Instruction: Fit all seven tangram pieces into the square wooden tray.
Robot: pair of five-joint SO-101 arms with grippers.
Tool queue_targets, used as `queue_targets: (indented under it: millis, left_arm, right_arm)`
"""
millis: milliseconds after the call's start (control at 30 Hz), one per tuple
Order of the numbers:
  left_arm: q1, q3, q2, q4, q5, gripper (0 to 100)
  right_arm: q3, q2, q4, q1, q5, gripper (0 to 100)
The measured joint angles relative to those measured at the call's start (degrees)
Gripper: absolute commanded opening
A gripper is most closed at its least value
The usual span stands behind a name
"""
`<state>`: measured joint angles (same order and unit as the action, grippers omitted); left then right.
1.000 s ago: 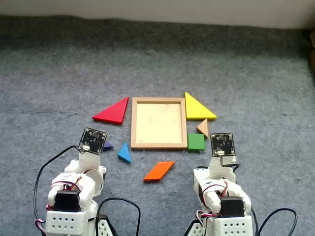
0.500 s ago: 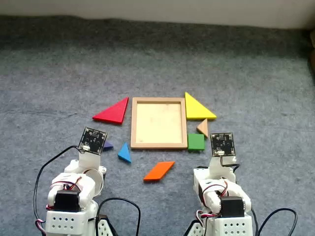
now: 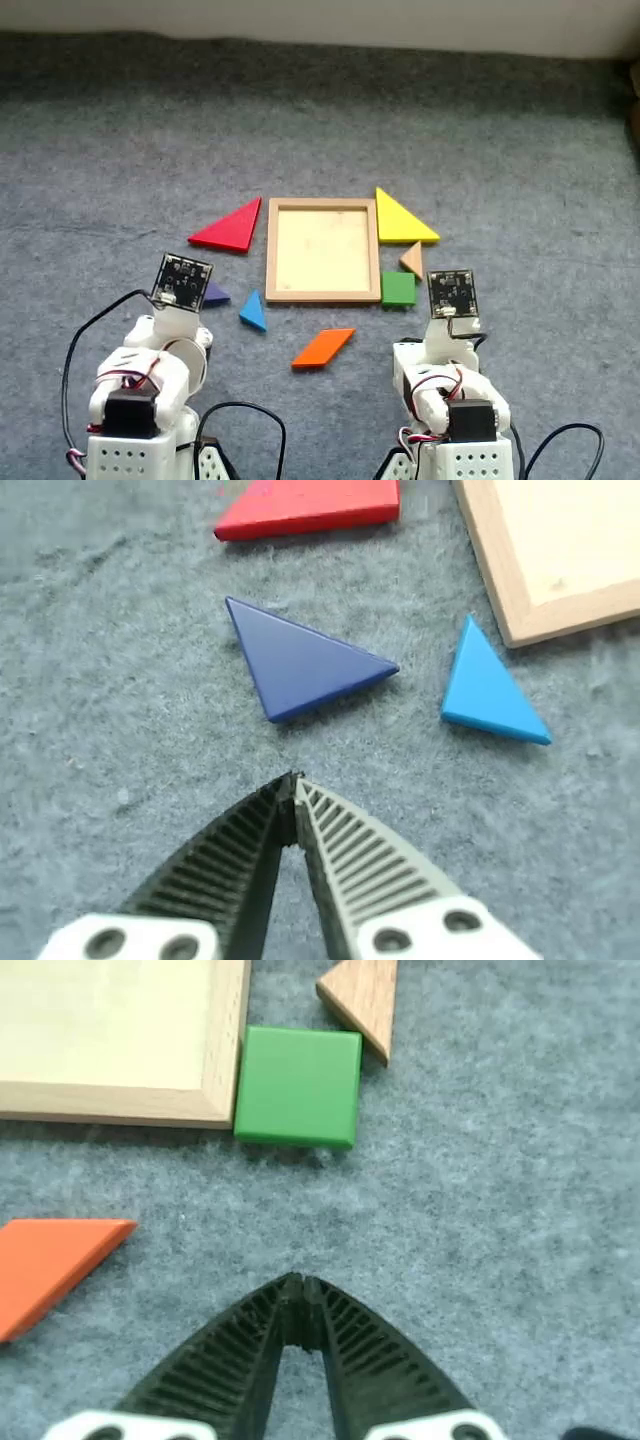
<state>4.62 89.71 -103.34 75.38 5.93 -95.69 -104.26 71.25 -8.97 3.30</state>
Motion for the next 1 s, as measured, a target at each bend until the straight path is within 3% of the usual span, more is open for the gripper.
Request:
queue_targets:
  millis: [133, 400, 733, 900, 1000]
  left_arm:
    - [1.5, -1.2, 0.0, 0.0, 0.0, 1]
    - [9.4, -1.5, 0.0, 0.0, 0.0, 1]
    - [9.5, -1.5, 0.0, 0.0, 0.0, 1]
    - [9.5, -1.5, 0.0, 0.0, 1.3, 1]
    - [9.5, -1.5, 0.0, 0.0, 3.2, 1]
  right_arm:
    - [0.0, 0.0, -1.6, 2.4, 0.0, 1.6]
    - [0.0, 0.0, -17.8, 11.1, 0.0, 3.0]
    - [9.8, 0.5, -14.2, 5.4, 0.0, 6.7]
    - [21.8, 13.8, -13.4, 1.9, 0.0, 7.7]
    - [30.0, 26.4, -13.4, 1.5, 0.0, 13.2]
